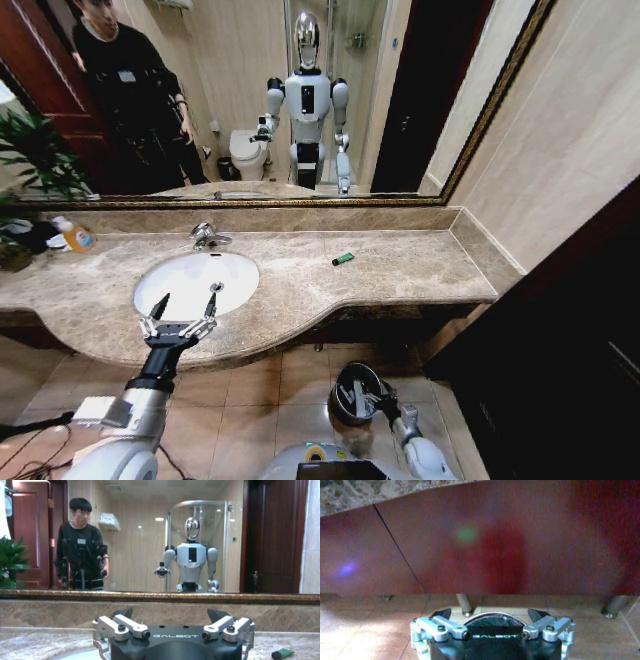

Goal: Pick up the trash from the sink and place it in the trash bin.

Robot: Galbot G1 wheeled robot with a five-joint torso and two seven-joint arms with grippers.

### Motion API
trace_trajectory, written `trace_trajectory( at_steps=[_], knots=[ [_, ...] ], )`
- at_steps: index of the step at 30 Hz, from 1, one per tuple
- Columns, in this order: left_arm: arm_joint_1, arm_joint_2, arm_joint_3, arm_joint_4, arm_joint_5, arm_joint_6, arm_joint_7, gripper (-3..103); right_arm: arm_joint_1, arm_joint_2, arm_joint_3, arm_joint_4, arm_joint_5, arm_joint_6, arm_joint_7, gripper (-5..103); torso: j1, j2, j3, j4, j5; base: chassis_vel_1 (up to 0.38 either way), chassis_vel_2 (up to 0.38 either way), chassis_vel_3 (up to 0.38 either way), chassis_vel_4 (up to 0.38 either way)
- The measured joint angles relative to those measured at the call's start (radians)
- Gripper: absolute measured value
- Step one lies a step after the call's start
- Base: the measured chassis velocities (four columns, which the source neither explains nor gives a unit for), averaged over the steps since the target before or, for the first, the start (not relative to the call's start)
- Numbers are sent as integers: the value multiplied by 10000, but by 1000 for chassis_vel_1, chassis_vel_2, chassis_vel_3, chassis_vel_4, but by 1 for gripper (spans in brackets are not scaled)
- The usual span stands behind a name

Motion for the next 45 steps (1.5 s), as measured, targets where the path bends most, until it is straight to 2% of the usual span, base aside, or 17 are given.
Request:
trace_trajectory(
  at_steps=[11, 18, 19, 20, 24, 25, 28, 30, 33, 36, 38, 39, 40, 42, 43, 44, 45],
  knots=[
    [0, 0, 0, 0, 0, 0, 0, 100, -213, 35, 2, 484, 13, -107, 9, 100, 0, 0, 0, 0, 2, 0, 0, 0, 0],
    [0, 0, 0, 0, 0, 0, 0, 100, -1497, -398, 203, 3305, 930, -386, -332, 100, 0, 0, 0, 0, 0, 0, 0, 0, 0],
    [0, 0, 0, 0, 0, 0, 0, 100, -1948, -600, 297, 4362, 1263, -573, -358, 100, 0, 0, 0, 0, 0, 0, 0, 0, 0],
    [0, 0, 0, 0, 0, 0, 0, 100, -1948, -600, 297, 4362, 1263, -573, -358, 100, 0, 0, 0, 0, 0, 0, 0, 0, 0],
    [0, 0, 0, 0, 0, 0, 0, 100, -3177, -888, 900, 7564, 2033, -1427, -602, 100, -1, 0, 0, -2, 0, 0, 0, 0, 0],
    [0, 0, 0, 0, 0, 0, 0, 100, -3177, -888, 900, 7564, 2033, -1427, -602, 100, -1, 0, 0, -2, 0, 0, 0, 0, 0],
    [0, 0, 0, 0, 1, 0, 0, 100, -3147, -1019, 1485, 9536, 2538, -2538, -893, 100, -3, 1, -1, -4, -3, 0, 0, 0, 0],
    [0, 0, 0, 0, 1, 0, 0, 100, -2985, -1133, 1499, 9721, 2666, -2708, -810, 100, -2, 1, -1, -3, -2, 0, 0, 0, 0],
    [0, 0, 0, 0, 0, 0, 0, 100, -1343, -1999, 1136, 9911, 3517, -3733, 21, 100, -1, 0, 0, 1, 2, 0, 0, 0, 0],
    [0, 0, 0, 0, 0, 0, -1, 100, -180, -2469, 752, 9347, 3635, -3903, 149, 100, 1, 0, 1, 2, 2, 0, 0, 0, 0],
    [0, 0, 0, 0, 0, 0, 0, 100, 843, -2756, 326, 8790, 3302, -3994, 498, 100, 2, -1, 1, 3, 3, 0, 0, 0, 0],
    [0, 0, 0, 0, 0, 0, 0, 100, 843, -2756, 326, 8790, 3302, -3994, 498, 100, 2, -1, 1, 3, 3, 0, 0, 0, 0],
    [0, 0, 0, 0, 0, 0, 0, 100, 1280, -2848, 99, 8553, 2962, -4007, 841, 100, 1, -1, 2, 0, 3, 0, 0, 0, 0],
    [1, 1, 0, 0, 0, 0, -1, 100, 2637, -2939, -955, 7960, 2396, -4212, 2430, 100, 1, -1, 2, -1, 0, 0, 0, 0, 0],
    [0, -1, 1, 0, 0, 0, 1, 100, 2915, -2906, -1265, 7847, 2429, -4361, 2793, 100, 1, -1, 2, -1, -3, 0, 0, 0, 0],
    [0, -1, 1, 0, 0, 0, 1, 100, 2915, -2906, -1265, 7847, 2429, -4361, 2793, 100, 1, -1, 2, -1, -3, 0, 0, 0, 0],
    [0, -1, 0, 0, 0, 0, 0, 100, 3364, -2801, -1756, 7648, 2563, -4641, 3328, 100, 1, -1, 2, 1, 3, 0, 0, 0, 0]
  ],
)
